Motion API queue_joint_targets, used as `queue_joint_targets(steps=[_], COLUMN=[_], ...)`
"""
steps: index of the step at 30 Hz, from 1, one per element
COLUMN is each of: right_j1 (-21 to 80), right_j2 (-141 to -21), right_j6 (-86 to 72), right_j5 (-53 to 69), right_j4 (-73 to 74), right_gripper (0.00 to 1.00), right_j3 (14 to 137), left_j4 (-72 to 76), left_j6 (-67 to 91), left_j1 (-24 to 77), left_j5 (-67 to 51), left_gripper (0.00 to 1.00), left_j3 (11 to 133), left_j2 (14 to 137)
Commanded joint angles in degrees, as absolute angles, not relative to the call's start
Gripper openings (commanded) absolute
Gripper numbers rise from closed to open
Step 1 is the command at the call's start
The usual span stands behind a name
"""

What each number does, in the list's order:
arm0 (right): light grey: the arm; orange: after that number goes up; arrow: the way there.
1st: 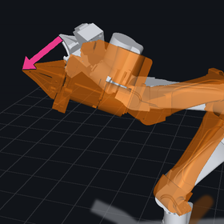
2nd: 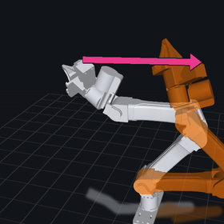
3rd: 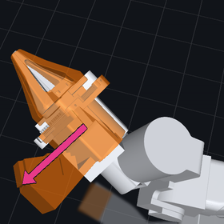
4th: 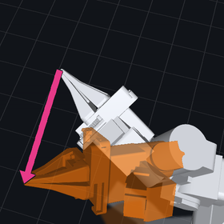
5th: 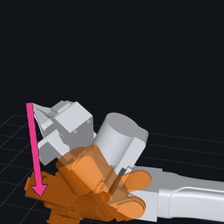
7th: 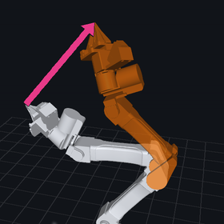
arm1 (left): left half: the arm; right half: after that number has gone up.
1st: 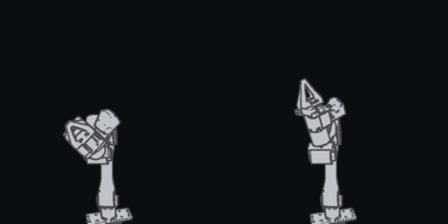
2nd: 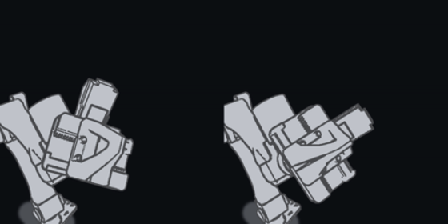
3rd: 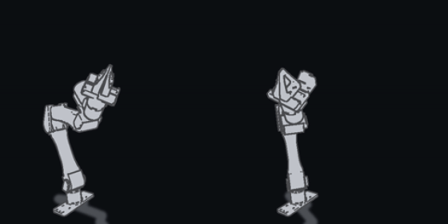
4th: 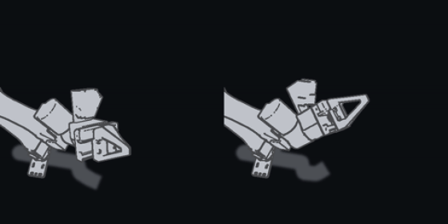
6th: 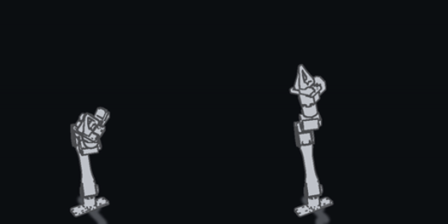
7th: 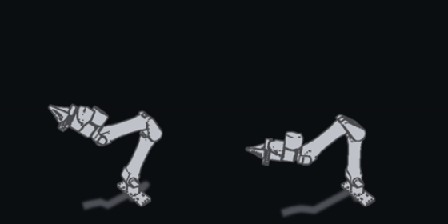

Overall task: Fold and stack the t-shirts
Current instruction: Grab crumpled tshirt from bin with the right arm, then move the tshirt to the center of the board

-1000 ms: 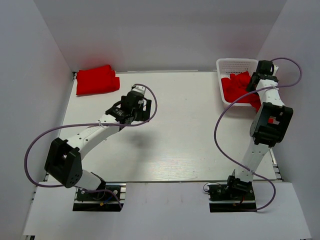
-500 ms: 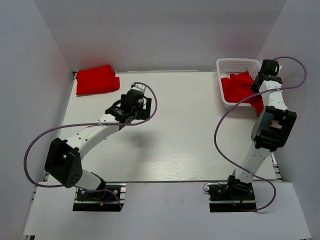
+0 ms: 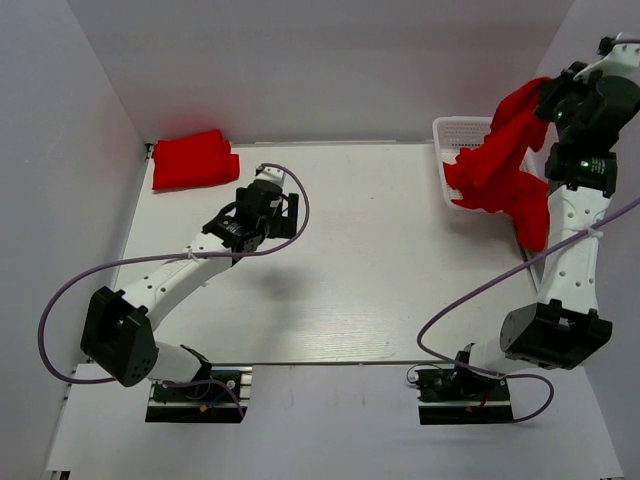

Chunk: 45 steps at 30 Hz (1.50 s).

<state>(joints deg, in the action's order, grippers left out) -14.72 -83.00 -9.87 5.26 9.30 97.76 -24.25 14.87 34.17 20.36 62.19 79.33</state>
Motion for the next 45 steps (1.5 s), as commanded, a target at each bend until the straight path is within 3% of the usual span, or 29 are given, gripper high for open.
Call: queue_joint_targets(steps=[1, 7, 12, 18, 27, 32, 33, 35, 36, 38, 39, 40, 41, 42, 43, 45], right_j1=[-14.59, -14.15, -12.84, -7.66, 6.67, 15.28, 18.51, 20.29, 21.61, 22.06, 22.23, 22.93, 23.55, 23.99, 24.34, 24.96], right_j2=[-82.96, -88.74, -92.19, -93.60, -99.40, -99.68, -98.71, -96.51, -95.37, -94.66, -94.48, -95.61, -96.50, -98.51, -100.44, -102.12], right_j6=[-10.10, -18.80, -30.12, -37.61, -36.74, -29.81, -27.79, -23.15, -22.94, -23.29, -22.25, -21.28, -20.14, -16.30, -15.22, -13.11], right_j5=[14.49, 33.62, 44.01, 47.90, 51.15, 53.36, 51.96, 47.13, 46.15, 41.06, 39.83, 38.77, 36.15, 35.43, 33.24, 27.10], right_j4=[1.33, -1.12, -11.33, -20.64, -21.98, -24.24, -24.61, -28.36, -31.96, -33.57, -32.36, -31.04, -25.98, -18.79, -15.24, -7.23], right_gripper=[0.00, 0.00, 0.00, 0.00, 0.00, 0.00, 0.00, 0.00, 0.00, 0.00, 0.09, 0.26, 0.64, 0.77, 0.90, 0.90], right_j3=[105.10, 121.24, 125.41, 129.11, 128.15, 113.77, 102.42, 93.91, 81.60, 75.35, 68.45, 67.07, 66.63, 67.23, 70.46, 71.80], left_j4=[-23.03, -23.82, -29.71, -31.90, -38.40, -41.48, -42.09, -42.10, -42.80, -43.94, -43.95, -44.55, -45.08, -45.09, -45.09, -45.09], left_j6=[16.00, 17.05, 19.69, 20.83, 24.95, 28.20, 28.21, 29.70, 29.71, 30.23, 30.23, 30.23, 30.23, 30.76, 30.76, 30.76], left_j1=[33.93, 33.93, 33.93, 33.93, 33.93, 33.93, 33.93, 33.93, 33.93, 33.93, 33.93, 33.93, 33.93, 33.93, 33.93, 33.93], left_j5=[21.09, 23.80, 25.84, 27.77, 32.60, 34.89, 35.50, 36.04, 36.04, 36.56, 36.56, 36.56, 36.56, 37.08, 37.09, 36.13], left_gripper=[1.00, 1.00, 1.00, 1.00, 1.00, 1.00, 1.00, 1.00, 1.00, 1.00, 1.00, 1.00, 1.00, 1.00, 1.00, 1.00], left_j3=[61.61, 61.43, 64.59, 65.65, 68.29, 69.52, 69.52, 69.00, 68.99, 68.99, 68.99, 68.99, 68.99, 68.99, 68.99, 68.99], left_j2=[77.60, 77.61, 78.74, 77.61, 75.85, 74.44, 73.92, 73.39, 73.39, 73.39, 73.39, 74.00, 74.00, 74.00, 74.70, 75.40])
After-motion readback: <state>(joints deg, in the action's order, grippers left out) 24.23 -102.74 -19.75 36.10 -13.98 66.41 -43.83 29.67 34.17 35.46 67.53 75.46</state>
